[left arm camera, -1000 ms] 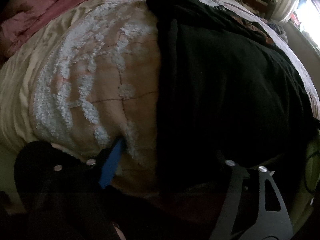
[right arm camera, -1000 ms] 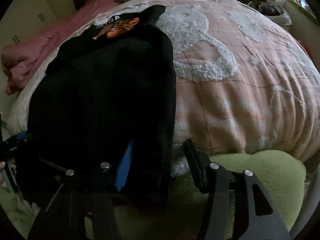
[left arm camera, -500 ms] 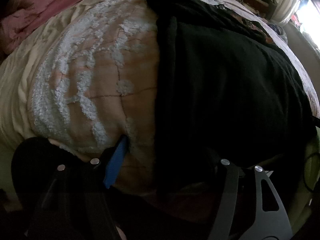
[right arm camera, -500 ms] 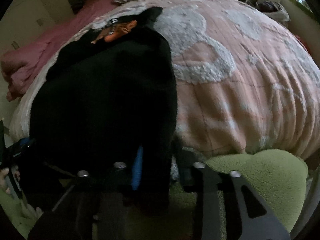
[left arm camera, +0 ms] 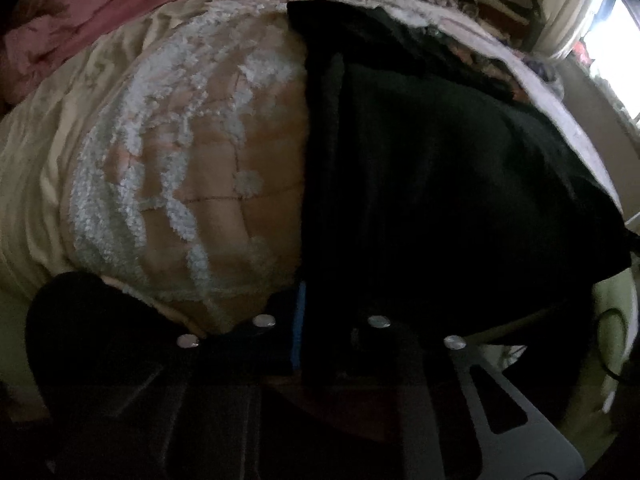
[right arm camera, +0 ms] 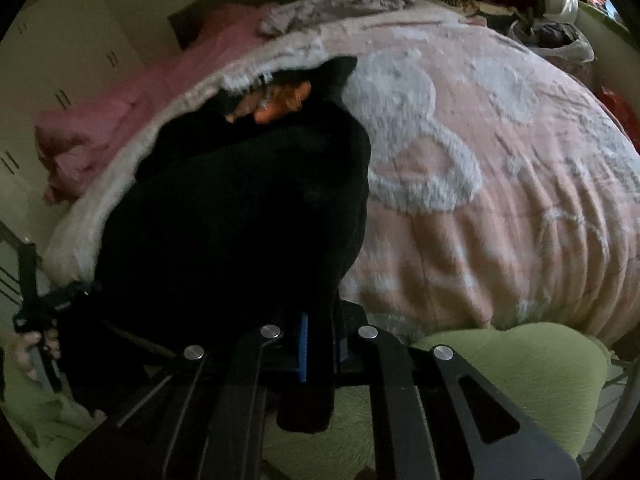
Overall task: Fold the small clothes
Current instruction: 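Lift the hem with both grippers and fold it toward the collar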
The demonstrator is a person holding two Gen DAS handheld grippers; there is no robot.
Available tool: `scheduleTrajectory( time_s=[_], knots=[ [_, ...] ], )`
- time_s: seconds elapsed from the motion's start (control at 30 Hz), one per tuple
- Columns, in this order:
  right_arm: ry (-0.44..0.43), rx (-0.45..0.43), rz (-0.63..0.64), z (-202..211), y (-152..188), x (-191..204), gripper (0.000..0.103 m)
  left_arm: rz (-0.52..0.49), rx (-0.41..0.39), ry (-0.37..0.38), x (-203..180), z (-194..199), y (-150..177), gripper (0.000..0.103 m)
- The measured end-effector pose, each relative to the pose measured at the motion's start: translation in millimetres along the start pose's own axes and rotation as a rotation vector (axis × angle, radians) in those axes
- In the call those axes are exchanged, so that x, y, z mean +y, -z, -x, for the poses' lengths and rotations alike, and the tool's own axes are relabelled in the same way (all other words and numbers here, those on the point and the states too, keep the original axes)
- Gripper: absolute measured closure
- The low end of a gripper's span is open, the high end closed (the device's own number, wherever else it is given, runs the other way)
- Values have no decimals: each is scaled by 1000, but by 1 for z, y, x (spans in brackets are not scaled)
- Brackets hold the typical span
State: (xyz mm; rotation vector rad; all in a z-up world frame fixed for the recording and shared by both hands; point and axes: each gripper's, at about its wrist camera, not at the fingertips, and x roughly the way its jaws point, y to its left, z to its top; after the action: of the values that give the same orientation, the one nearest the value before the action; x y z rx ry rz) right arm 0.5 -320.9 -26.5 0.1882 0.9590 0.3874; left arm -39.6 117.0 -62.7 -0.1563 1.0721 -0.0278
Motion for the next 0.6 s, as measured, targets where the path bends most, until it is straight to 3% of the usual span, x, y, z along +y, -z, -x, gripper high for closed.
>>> scheduleTrajectory(
  time_s=[0.33,0.6],
  knots=[
    [-47,-119,4,33,-22,9,96,5,-158,17,-5,47,-24,99],
    [-43,-162,15,42,-36,14,96,-1,-219,0,-12,59,-49,99]
  ],
)
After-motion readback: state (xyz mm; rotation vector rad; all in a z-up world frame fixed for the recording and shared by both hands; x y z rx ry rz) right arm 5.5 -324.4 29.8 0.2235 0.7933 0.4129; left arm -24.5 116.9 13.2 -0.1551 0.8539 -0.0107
